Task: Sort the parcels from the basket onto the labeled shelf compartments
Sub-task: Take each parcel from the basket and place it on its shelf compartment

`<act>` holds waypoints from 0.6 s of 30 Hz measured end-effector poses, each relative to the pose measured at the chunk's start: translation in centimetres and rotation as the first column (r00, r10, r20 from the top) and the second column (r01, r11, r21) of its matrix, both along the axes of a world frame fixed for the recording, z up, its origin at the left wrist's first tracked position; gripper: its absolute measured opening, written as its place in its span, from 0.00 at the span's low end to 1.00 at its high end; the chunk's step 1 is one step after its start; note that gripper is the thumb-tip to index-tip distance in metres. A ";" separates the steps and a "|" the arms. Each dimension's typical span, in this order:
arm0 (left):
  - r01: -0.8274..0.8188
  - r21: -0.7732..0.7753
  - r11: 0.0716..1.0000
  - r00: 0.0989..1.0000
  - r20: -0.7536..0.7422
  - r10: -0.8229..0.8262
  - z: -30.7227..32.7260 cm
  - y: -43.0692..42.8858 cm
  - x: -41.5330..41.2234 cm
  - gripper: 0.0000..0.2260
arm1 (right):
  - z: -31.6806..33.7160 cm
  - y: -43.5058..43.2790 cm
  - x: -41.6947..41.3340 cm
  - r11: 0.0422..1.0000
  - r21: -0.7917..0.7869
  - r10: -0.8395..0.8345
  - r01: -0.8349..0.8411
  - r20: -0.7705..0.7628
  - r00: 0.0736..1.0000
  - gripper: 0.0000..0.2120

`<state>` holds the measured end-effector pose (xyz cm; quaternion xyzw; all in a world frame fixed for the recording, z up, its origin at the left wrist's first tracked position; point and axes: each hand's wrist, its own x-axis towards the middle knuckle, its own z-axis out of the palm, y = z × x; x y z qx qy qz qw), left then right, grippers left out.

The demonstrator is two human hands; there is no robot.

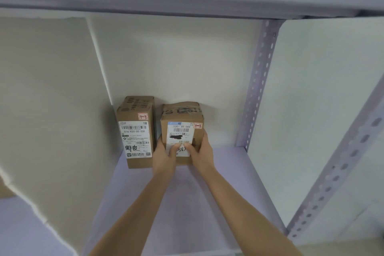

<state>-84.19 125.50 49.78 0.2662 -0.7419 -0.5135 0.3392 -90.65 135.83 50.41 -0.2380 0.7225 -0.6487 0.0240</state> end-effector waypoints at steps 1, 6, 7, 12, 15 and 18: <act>-0.014 -0.004 1.000 1.000 0.010 0.014 0.0 0.1 -0.1 0.20 | 0.0 -0.1 0.0 1.000 -0.003 -0.015 0.015 0.002 1.000 0.31; 0.002 0.010 1.000 0.999 0.053 -0.003 0.6 0.2 0.4 0.23 | 0.4 0.1 0.2 0.998 0.059 -0.010 0.008 0.036 0.999 0.33; 0.017 0.011 1.000 0.998 0.066 -0.018 0.8 0.2 0.6 0.24 | 0.5 0.1 0.2 0.997 0.075 0.001 -0.004 0.044 0.999 0.33; 0.028 0.059 0.998 0.986 0.164 -0.037 2.2 0.5 1.3 0.34 | 1.8 0.2 0.8 0.986 0.169 -0.013 -0.003 0.092 0.996 0.42; 0.016 0.079 0.997 0.971 0.238 -0.034 3.1 1.0 1.3 0.32 | 1.9 0.0 0.8 0.972 0.232 -0.071 0.040 0.126 0.990 0.42; -0.009 0.118 0.993 0.954 0.297 -0.027 3.4 1.5 1.5 0.29 | 1.9 0.2 0.7 0.963 0.270 -0.044 0.008 0.129 0.991 0.40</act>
